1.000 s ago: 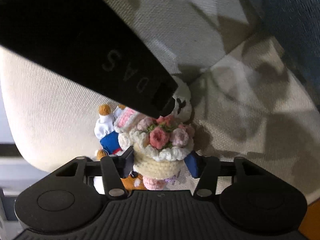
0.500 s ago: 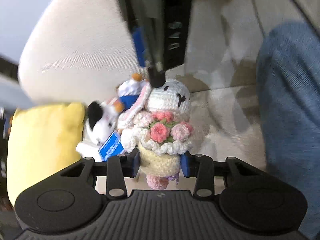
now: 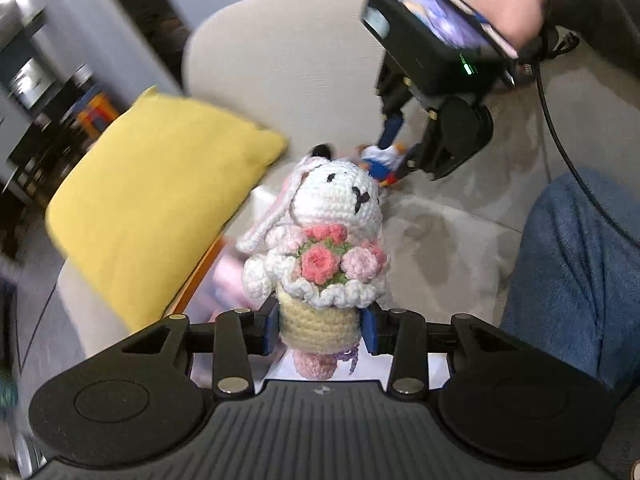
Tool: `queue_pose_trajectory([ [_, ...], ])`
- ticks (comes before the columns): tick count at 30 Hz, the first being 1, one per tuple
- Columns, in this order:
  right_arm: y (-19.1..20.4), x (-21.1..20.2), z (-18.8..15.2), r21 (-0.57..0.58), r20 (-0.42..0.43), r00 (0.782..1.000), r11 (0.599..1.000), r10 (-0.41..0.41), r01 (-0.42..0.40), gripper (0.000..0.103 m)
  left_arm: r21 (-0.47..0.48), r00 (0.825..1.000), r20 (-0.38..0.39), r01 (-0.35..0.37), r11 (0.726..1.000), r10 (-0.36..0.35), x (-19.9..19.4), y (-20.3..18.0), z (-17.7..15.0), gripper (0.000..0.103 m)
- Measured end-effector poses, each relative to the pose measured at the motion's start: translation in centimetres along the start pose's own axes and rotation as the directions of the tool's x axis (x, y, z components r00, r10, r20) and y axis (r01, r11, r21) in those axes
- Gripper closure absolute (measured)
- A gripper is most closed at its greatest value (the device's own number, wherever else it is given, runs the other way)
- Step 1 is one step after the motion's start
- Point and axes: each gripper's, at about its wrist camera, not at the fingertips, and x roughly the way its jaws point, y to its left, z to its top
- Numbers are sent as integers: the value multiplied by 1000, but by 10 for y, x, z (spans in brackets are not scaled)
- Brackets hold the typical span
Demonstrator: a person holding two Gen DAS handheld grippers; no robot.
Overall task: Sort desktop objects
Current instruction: 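Grasp the crocheted bunny with the left tool and lift it, then carry the bunny into the shoebox with the left tool while the right tool carries the red-panda plush there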
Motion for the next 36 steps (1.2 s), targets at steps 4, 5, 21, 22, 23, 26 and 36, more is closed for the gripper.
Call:
queue_pose_trajectory([
  [4,7,22,10,-164,-41,998,986,-44,37,59,-135,999,-31,-15,991,11,-12,22,-25,58],
  [5,7,30,11,-196,-57,997,980,-46,34,57,-168,999,-41,-20,986,14,-14,28,-31,57],
  [21,5,78,15,-253,-169,983,967,-65,21,66,-537,994,-109,-57,842,-2,-21,72,-109,57],
  [22,3,75,15,-224,-175,983,975,-56,15,67,-548,994,-112,-65,834,4,-24,72,-112,57],
  [23,0,69,15,-182,-183,983,983,-33,-1,69,-552,993,-116,-78,830,16,-23,71,-115,57],
  [26,-5,48,14,-54,-168,985,997,50,-60,69,-554,991,-125,-106,826,44,-27,67,-122,57],
  [36,-2,-50,0,413,18,983,894,182,-173,70,-555,972,-173,-232,799,161,-27,57,-137,57],
])
